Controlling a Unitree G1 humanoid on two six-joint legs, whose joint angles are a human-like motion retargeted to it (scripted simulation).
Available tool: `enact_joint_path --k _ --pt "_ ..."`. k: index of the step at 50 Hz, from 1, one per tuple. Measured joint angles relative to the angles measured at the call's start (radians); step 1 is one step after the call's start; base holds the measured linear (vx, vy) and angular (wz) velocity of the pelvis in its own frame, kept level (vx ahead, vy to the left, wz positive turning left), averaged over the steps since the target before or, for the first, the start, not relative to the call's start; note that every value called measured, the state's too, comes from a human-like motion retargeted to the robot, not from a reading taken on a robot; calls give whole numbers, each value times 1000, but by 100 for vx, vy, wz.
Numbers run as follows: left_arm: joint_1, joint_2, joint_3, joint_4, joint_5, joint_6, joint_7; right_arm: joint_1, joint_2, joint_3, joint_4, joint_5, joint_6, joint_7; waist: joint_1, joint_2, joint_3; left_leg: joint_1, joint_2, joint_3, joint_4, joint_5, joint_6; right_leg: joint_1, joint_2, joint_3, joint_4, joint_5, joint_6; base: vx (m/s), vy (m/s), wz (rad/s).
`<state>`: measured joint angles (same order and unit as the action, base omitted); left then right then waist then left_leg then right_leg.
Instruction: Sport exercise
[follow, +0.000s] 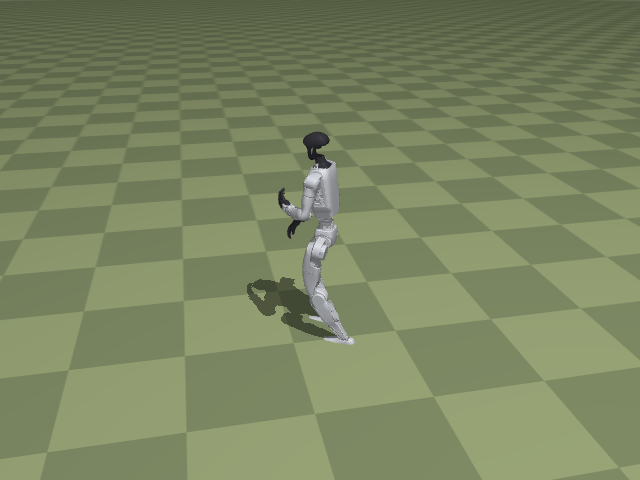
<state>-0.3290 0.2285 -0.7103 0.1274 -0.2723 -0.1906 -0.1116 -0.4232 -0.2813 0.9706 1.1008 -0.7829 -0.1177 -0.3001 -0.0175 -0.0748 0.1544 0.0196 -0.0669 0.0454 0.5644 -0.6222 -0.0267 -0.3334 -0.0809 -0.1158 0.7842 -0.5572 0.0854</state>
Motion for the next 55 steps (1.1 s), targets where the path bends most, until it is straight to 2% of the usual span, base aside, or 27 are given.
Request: enact_joint_path --k 16,28,30,38,55 --pt "-6 12 -54 144 122 0 -65 35 55 -11 -45 66 -18 44 -23 -28 -37 12 -40 85 -43 33 9 -25 -13 72 -24 30 47 -1 8 -29" --pt "12 4 -68 315 244 -5 -76 24 93 -27 -122 159 -44 84 -56 -49 -65 2 -69 164 -78 65 25 -69 -13 141 -35 84 98 -7 7 -32" --pt "1 7 -63 349 268 -11 -76 4 92 -35 -139 174 -46 102 -59 -43 -81 3 -70 172 -138 94 28 -72 -10 134 -89 118 103 -7 7 -32" --pt "43 11 -64 395 346 -12 -69 5 96 -29 -157 176 -60 113 -44 -51 -91 -30 -65 246 -95 87 31 -99 -116 31 8 77 43 -9 5 -43" --pt "62 32 -33 420 430 -17 -36 -43 80 7 -201 148 -116 152 -29 -104 -109 -54 -101 304 -150 133 40 -58 -189 -6 99 -18 30 -3 1 -9"
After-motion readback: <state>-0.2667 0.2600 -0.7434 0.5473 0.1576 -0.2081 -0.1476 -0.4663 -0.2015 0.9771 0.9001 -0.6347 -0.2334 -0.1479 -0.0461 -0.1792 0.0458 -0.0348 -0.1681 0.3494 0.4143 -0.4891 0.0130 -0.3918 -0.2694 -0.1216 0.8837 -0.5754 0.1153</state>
